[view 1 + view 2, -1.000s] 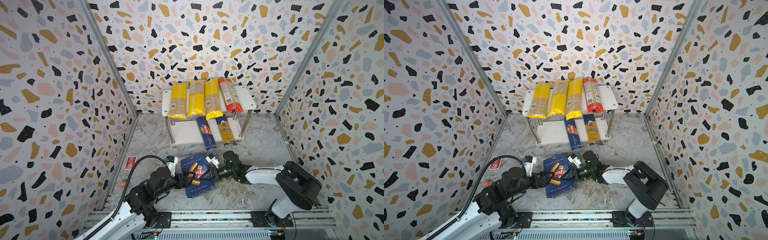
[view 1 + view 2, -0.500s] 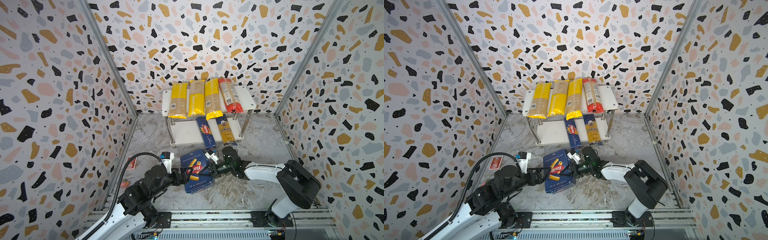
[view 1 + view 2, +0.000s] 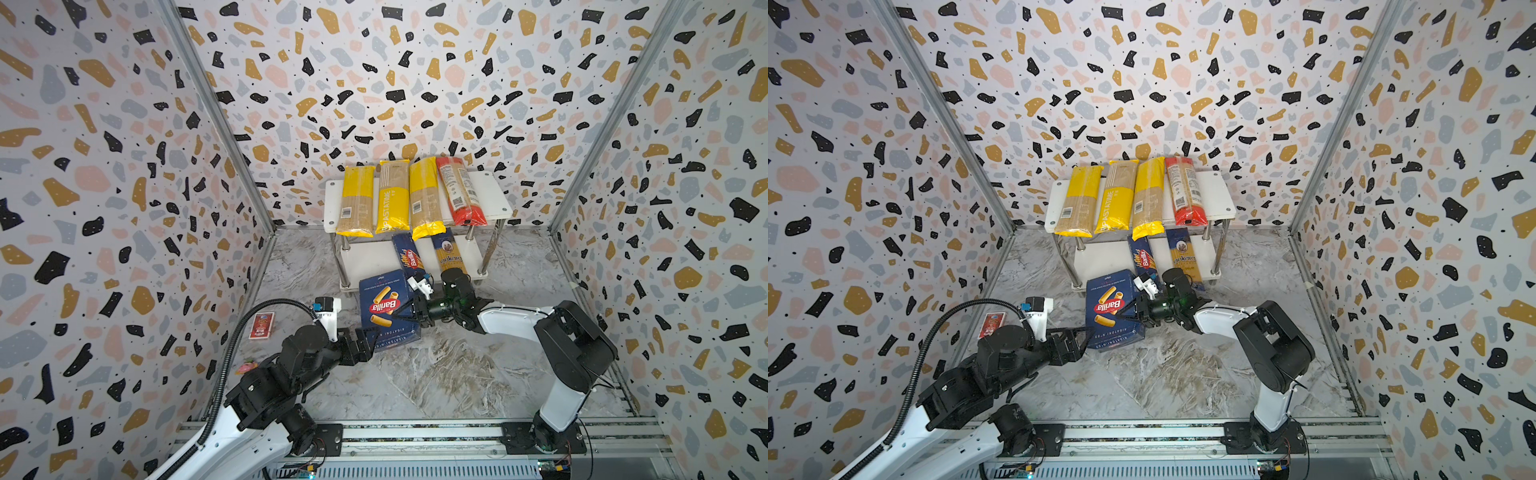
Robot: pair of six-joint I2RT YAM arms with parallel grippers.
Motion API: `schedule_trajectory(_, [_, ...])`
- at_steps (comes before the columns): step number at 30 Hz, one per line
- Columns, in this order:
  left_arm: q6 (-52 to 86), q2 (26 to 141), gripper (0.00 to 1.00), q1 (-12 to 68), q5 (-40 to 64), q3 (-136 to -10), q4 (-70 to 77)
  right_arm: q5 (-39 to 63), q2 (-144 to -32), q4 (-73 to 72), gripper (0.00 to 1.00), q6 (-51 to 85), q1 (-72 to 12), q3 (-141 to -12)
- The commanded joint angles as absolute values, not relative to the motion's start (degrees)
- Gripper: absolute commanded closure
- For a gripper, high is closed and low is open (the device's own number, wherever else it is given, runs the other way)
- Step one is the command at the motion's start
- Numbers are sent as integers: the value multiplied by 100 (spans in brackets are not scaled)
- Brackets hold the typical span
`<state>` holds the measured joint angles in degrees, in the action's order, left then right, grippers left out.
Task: Arrange pasta packages on shelves
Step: Place the pasta box on the shelf.
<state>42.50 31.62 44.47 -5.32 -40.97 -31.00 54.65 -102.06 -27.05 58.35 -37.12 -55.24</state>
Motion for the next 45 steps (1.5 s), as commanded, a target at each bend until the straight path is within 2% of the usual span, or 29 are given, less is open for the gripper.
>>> schedule_trajectory(1, [4004,3278,0,4375,-671,-4352,-3119,5871,-10037,-3583,57,5857,-3582,-6129])
schedule_trajectory(45, [3546,3767,1,3596,280,-4317,-2882,6163,-12726,-4775,55,6861,-2962,-9211])
